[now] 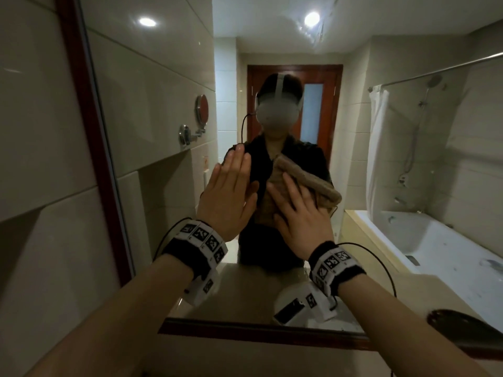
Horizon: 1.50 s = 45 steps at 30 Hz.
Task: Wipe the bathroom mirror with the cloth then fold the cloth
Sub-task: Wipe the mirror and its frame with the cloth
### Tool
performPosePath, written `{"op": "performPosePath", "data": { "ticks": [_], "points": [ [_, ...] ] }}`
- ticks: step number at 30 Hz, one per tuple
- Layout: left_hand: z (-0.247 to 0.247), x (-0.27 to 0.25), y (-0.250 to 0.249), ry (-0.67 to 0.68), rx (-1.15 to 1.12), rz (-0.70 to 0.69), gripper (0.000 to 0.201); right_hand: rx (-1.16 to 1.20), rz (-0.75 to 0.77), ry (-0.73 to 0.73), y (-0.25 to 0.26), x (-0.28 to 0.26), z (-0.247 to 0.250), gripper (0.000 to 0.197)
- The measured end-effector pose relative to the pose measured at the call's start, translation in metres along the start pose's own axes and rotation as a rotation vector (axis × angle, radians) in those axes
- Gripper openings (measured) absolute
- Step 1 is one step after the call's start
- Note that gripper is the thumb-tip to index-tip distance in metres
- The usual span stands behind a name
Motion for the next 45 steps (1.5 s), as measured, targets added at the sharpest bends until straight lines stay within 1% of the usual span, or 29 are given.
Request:
{"op": "performPosePath", "data": {
  "ticks": [2, 4, 6, 7, 8, 9, 11, 12, 13, 14, 15, 17, 19, 22, 23, 24, 26, 28, 30, 32, 34, 35, 38, 40, 43, 45],
  "points": [
    [-0.007, 0.001, 0.003, -0.004, 0.053, -0.001, 0.071, 0.014, -0.124, -0.068, -0.019, 0.016, 0.018, 0.067],
    [-0.008, 0.002, 0.002, -0.031, 0.079, 0.005, 0.071, -0.005, -0.255, -0.196, -0.032, 0.041, 0.042, 0.066],
    [-0.01, 0.002, 0.001, -0.049, 0.066, -0.003, 0.07, -0.023, -0.352, -0.29, -0.029, 0.064, 0.058, 0.066],
    [-0.011, 0.002, 0.002, -0.054, 0.058, -0.005, 0.069, -0.019, -0.366, -0.293, -0.021, 0.072, 0.06, 0.067],
    [-0.011, 0.001, 0.002, -0.052, 0.05, -0.004, 0.067, -0.016, -0.336, -0.268, -0.011, 0.077, 0.057, 0.068],
    [-0.012, 0.001, 0.002, -0.049, 0.037, -0.001, 0.066, -0.024, -0.264, -0.231, 0.002, 0.078, 0.051, 0.069],
    [-0.011, 0.002, 0.002, -0.035, 0.02, -0.001, 0.065, -0.044, -0.068, -0.169, 0.023, 0.067, 0.033, 0.068],
    [-0.011, 0.002, 0.003, -0.024, 0.024, -0.005, 0.066, -0.049, 0.001, -0.15, 0.028, 0.056, 0.026, 0.068],
    [-0.011, 0.002, 0.005, -0.017, 0.033, -0.011, 0.067, -0.046, 0.037, -0.135, 0.028, 0.047, 0.021, 0.067],
    [-0.01, 0.002, 0.006, -0.013, 0.041, -0.016, 0.068, -0.034, 0.035, -0.115, 0.022, 0.041, 0.019, 0.068],
    [-0.01, 0.003, 0.007, -0.011, 0.042, -0.017, 0.069, -0.016, -0.001, -0.103, 0.012, 0.037, 0.022, 0.068],
    [-0.007, 0.002, 0.008, -0.021, 0.028, -0.016, 0.067, -0.006, -0.142, -0.127, -0.015, 0.037, 0.034, 0.067],
    [-0.006, 0.002, 0.007, -0.028, 0.01, -0.019, 0.065, -0.034, -0.28, -0.218, -0.042, 0.048, 0.053, 0.066],
    [-0.004, 0.002, 0.006, -0.034, -0.021, -0.021, 0.066, -0.061, -0.371, -0.339, -0.048, 0.072, 0.074, 0.066],
    [-0.002, 0.003, 0.006, -0.038, -0.038, -0.028, 0.067, -0.065, -0.362, -0.344, -0.041, 0.082, 0.076, 0.066],
    [0.0, 0.003, 0.007, -0.05, -0.062, -0.04, 0.069, -0.073, -0.319, -0.326, -0.029, 0.09, 0.077, 0.067],
    [0.008, 0.002, 0.01, -0.12, -0.136, -0.051, 0.074, -0.092, -0.144, -0.246, 0.004, 0.106, 0.07, 0.068],
    [0.018, -0.002, 0.017, -0.213, -0.21, 0.002, 0.079, -0.107, 0.05, -0.176, 0.045, 0.115, 0.055, 0.07],
    [0.023, -0.005, 0.024, -0.244, -0.222, 0.044, 0.079, -0.115, 0.168, -0.178, 0.079, 0.119, 0.043, 0.07],
    [0.02, -0.007, 0.026, -0.179, -0.212, -0.019, 0.076, -0.092, 0.181, -0.201, 0.092, 0.12, 0.039, 0.069],
    [0.014, -0.005, 0.026, -0.101, -0.246, -0.099, 0.076, -0.074, 0.177, -0.218, 0.09, 0.119, 0.042, 0.067],
    [0.013, -0.003, 0.025, -0.085, -0.272, -0.115, 0.077, -0.068, 0.189, -0.211, 0.087, 0.118, 0.044, 0.066],
    [0.013, 0.002, 0.01, -0.077, -0.363, -0.136, 0.079, -0.076, 0.186, -0.15, 0.074, 0.114, 0.05, 0.066],
    [0.016, 0.009, -0.008, -0.071, -0.385, -0.201, 0.075, -0.047, 0.124, -0.121, 0.054, 0.109, 0.053, 0.07],
    [0.02, 0.033, -0.029, -0.092, -0.339, -0.307, 0.07, -0.036, 0.033, -0.126, 0.021, 0.106, 0.064, 0.073],
    [0.022, 0.051, -0.034, -0.119, -0.268, -0.323, 0.07, -0.071, 0.015, -0.145, 0.009, 0.114, 0.074, 0.072]
  ]
}}
Point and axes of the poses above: each hand's wrist, its own x-axis towards the middle knuckle, its own z-axis out of the back of the hand, y = z × x, the point moved 5 cm from there along x, towards the middle knuckle, and after that the axes turned 4 degrees about z, right-handed, at the moved point
